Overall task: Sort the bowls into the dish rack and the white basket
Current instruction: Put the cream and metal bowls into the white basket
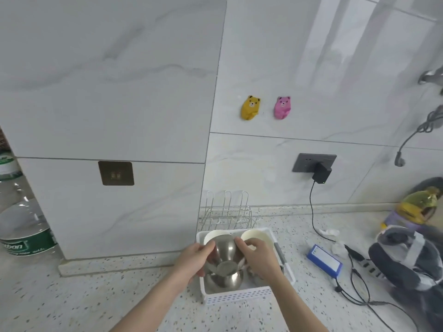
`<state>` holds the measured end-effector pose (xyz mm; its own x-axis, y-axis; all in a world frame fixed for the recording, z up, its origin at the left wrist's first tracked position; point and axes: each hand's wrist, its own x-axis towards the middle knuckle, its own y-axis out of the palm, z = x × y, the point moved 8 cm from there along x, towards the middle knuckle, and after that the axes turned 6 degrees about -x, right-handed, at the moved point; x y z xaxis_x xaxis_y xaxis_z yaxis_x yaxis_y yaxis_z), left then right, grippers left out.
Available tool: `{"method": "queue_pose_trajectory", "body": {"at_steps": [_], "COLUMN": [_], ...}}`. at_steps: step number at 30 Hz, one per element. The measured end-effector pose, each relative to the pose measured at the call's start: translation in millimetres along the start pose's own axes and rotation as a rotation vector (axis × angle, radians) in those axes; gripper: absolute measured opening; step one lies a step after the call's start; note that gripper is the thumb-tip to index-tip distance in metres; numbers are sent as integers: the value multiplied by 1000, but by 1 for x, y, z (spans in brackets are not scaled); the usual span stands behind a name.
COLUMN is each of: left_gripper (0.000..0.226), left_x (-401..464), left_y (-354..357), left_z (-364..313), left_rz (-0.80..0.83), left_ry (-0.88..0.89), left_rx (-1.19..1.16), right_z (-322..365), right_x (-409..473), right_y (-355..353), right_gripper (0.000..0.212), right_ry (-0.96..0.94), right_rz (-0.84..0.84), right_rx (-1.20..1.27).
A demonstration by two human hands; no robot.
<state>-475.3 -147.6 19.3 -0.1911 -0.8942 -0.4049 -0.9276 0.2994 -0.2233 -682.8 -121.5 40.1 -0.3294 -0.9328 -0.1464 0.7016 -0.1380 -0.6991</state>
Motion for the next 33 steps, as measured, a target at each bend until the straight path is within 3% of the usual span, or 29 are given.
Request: {"method": "queue_pose_trajectory", "body": {"at_steps": [7, 12, 17, 24, 30, 33], "left_gripper": [36, 36, 12, 8, 29, 39], "left_x": [26, 43, 55, 62, 61, 60], "left_y": [13, 15, 17, 24, 22, 23], "left_z": [0, 10, 25, 38, 39, 41], "left_rz": [27, 64, 94, 191, 148, 137], "left_ry": [-23, -22, 42, 148, 228, 218], "left_rx": [-17, 104, 191, 219, 336, 336], "right_z": [-14, -28, -37, -42, -45, -47], "right_x": [46, 63, 63, 53, 49, 46], "right_y": [12, 27, 35, 37, 38, 42], "right_gripper": [55, 60, 53, 46, 48, 37], "right_ry": [0, 34, 61, 39, 48, 19], "right_rz": [41, 123, 207, 312, 335, 362], "right_rx": [-105, -112, -67, 8, -41, -102]}}
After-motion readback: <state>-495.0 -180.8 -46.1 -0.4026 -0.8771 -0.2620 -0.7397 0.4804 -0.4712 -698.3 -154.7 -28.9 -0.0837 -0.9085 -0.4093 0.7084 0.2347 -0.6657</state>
